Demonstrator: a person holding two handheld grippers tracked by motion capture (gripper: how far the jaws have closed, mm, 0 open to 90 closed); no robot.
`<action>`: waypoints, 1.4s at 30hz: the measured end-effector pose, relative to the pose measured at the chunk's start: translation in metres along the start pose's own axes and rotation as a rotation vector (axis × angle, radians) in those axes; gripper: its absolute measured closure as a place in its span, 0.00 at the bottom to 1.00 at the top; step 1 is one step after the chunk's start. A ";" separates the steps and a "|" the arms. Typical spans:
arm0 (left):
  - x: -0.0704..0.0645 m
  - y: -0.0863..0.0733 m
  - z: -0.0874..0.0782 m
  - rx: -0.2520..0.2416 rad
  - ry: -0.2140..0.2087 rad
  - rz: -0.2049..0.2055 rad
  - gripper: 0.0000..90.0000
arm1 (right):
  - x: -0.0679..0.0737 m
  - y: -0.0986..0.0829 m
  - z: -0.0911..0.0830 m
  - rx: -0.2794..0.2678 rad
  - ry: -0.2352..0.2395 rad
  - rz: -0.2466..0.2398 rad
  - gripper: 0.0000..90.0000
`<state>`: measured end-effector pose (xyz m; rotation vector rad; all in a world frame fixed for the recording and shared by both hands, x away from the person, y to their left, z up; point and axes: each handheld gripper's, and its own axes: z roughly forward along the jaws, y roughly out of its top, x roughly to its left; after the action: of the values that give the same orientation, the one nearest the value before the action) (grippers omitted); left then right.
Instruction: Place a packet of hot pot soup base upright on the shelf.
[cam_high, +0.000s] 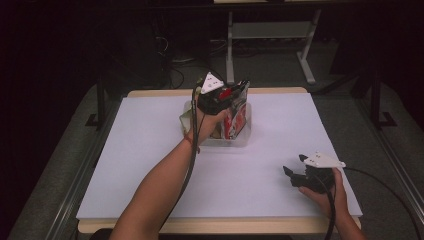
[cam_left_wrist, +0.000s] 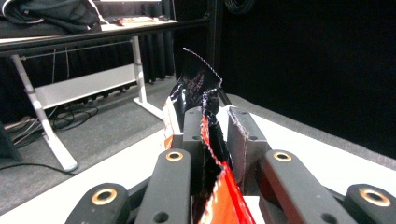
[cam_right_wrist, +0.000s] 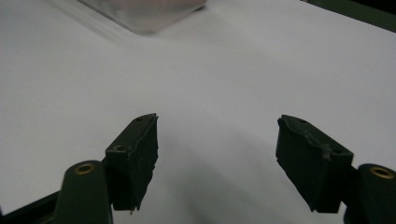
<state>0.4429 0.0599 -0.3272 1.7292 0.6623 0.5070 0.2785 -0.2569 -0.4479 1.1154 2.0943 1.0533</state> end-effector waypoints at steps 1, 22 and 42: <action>0.001 0.000 -0.001 0.006 0.000 0.006 0.85 | 0.000 0.000 0.000 0.000 0.000 -0.001 0.32; 0.005 0.002 -0.018 0.092 0.000 0.109 0.58 | 0.000 0.000 0.000 0.008 0.000 -0.002 0.32; 0.003 -0.004 -0.037 0.155 0.017 0.206 0.38 | 0.002 0.001 -0.002 -0.008 -0.002 -0.015 0.32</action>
<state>0.4210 0.0892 -0.3218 1.9536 0.5490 0.6270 0.2767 -0.2551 -0.4460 1.0949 2.0921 1.0524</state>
